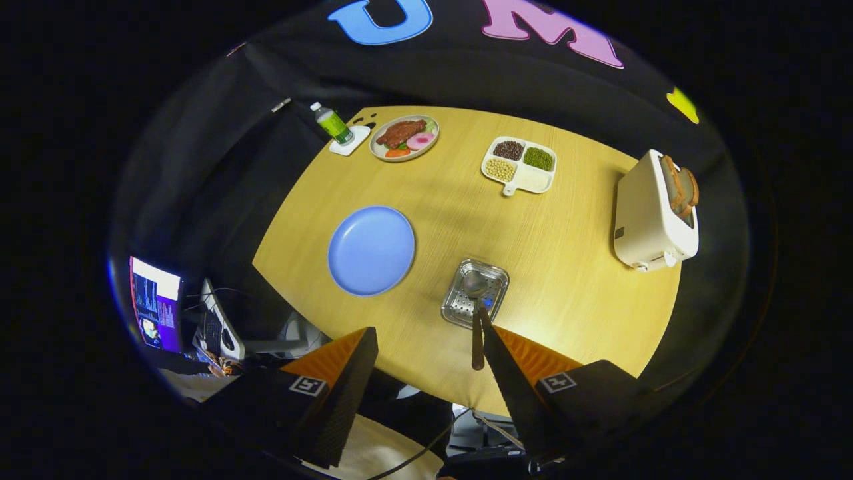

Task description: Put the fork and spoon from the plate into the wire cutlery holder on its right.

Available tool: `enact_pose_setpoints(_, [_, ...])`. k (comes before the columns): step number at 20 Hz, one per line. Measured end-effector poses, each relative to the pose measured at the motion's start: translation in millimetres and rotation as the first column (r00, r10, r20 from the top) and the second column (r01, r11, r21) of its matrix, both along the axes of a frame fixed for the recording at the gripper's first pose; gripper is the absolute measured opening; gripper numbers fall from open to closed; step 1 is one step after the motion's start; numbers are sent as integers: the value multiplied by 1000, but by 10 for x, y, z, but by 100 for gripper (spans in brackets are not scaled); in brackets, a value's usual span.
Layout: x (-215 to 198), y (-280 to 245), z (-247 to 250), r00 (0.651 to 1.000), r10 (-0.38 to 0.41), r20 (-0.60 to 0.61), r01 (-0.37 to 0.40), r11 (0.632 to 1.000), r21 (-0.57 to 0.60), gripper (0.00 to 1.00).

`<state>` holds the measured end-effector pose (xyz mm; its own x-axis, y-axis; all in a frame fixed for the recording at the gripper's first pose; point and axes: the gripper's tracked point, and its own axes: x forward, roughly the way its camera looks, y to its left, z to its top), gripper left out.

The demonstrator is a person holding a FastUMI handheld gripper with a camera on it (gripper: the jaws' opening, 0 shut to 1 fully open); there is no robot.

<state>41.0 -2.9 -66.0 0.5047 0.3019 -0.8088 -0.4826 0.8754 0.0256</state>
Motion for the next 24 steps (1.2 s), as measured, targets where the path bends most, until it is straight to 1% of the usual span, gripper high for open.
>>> enact_pose_setpoints(3, [-35, 86, 81, 996, -33, 78, 30, 999, 42, 99])
enact_pose_setpoints(5, [-28, 167, 160, 987, -66, 146, 55, 995, 78, 99])
enact_pose_setpoints(8, [-77, 294, 299, 966, -97, 241, 70, 990, 119, 100])
enact_pose_setpoints(12, [-266, 449, 692, 918, -129, 376, 53, 977, 205, 99])
enact_pose_setpoints(14, [-325, 510, 947, 879, -143, 456, 31, 969, 243, 99])
enact_pose_setpoints(15, [-329, 511, 1069, 852, -155, 501, 28, 967, 252, 99])
enact_pose_setpoints(19, [-419, 532, 1645, 721, -218, 658, 8, 952, 306, 99])
enact_pose_setpoints(22, [-522, 524, 1954, 635, -271, 723, -14, 932, 361, 99])
enact_pose_setpoints(24, [-590, 419, 2141, 561, -314, 766, -4, 924, 382, 99])
